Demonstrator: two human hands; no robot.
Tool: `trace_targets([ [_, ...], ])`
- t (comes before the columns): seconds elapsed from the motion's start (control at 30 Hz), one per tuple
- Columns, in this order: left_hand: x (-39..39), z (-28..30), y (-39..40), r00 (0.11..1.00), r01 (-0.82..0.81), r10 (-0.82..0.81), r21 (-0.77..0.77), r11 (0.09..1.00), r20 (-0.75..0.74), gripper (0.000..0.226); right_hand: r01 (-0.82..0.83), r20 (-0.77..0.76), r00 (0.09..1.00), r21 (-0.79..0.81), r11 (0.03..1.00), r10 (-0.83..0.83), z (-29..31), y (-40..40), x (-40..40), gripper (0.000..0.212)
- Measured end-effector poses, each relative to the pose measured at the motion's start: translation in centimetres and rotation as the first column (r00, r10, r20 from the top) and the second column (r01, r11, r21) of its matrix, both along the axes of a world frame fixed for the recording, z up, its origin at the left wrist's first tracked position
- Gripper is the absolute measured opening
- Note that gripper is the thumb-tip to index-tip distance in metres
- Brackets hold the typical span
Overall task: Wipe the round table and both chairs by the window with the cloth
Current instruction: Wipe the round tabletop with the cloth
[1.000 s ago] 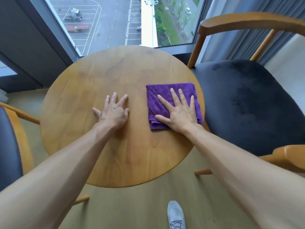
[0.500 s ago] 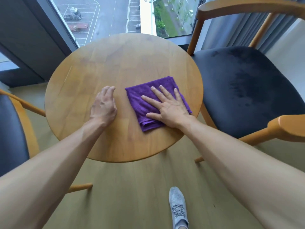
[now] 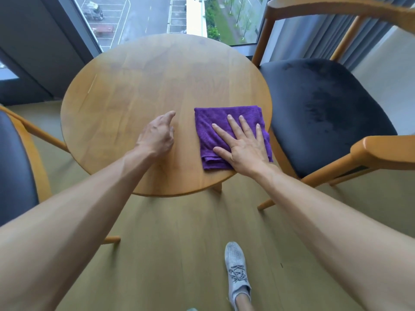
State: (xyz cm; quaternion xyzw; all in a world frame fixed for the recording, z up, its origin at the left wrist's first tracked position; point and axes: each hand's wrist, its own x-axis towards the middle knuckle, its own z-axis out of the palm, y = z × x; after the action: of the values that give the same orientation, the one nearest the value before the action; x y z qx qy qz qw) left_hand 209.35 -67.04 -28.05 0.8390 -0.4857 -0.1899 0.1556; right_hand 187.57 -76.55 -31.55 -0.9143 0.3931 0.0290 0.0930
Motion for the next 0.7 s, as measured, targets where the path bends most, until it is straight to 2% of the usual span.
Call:
trace_targets([
  [0.13,-0.8,0.1,1.1,0.999,-0.009,0.007,-0.048,0.999,-0.036,0.047,0.051,0.015,0.999,0.009,0.999,-0.051,-0.1,3.2,0.6,0.062],
  [0.27,-2.3,0.1,2.6,0.997,0.057,-0.052,-0.105,0.993,0.051,0.049,0.092,-0.007,0.996,0.009,0.996,-0.092,-0.1,6.4,2.3,0.065],
  [0.43,-3.4,-0.6,5.1,0.99,0.139,-0.133,-0.18,0.974,0.047,0.047,0.13,0.01,0.991,0.065,0.989,-0.131,0.0,10.7,5.4,0.066],
  [0.5,-3.3,-1.0,6.0,0.992,0.123,-0.118,-0.174,0.977,0.037,0.052,0.14,0.065,0.986,0.155,0.978,-0.152,0.4,11.9,6.7,0.067],
  [0.6,-3.6,-1.6,6.1,0.992,0.02,-0.007,-0.103,0.994,0.124,0.057,0.144,0.23,0.937,0.426,0.893,-0.262,1.6,11.9,7.3,0.078],
  [0.7,-6.3,-2.2,4.7,0.971,-0.062,0.048,0.055,0.997,0.233,0.059,0.189,0.381,0.807,0.559,0.807,-0.452,3.0,9.7,5.9,0.072],
])
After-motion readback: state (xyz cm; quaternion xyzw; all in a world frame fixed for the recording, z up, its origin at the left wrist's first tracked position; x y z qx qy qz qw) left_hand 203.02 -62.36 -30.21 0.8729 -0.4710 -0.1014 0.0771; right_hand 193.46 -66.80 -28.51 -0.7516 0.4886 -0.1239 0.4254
